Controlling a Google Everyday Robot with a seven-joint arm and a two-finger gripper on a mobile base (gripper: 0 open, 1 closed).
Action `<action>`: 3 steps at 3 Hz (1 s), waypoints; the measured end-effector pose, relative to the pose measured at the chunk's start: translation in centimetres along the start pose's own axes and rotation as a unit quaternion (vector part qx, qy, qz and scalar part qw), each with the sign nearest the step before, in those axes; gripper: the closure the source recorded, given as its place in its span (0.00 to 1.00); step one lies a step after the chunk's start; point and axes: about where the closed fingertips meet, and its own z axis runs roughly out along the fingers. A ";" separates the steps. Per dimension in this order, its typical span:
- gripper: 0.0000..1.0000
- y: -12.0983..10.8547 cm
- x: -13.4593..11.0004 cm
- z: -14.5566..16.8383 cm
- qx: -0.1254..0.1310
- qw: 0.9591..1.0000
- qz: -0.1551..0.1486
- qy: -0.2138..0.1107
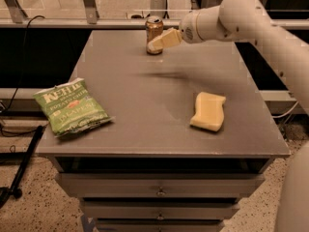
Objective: Move orange can near sponge
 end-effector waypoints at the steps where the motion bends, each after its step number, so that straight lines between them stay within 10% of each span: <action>1: 0.00 -1.5 -0.3 3.0 0.002 1.000 -0.001 -0.028; 3: 0.18 -1.4 -2.0 8.3 -0.026 0.998 0.010 -0.055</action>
Offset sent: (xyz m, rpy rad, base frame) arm 0.0760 0.0488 -0.0124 0.1138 -0.0691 0.0580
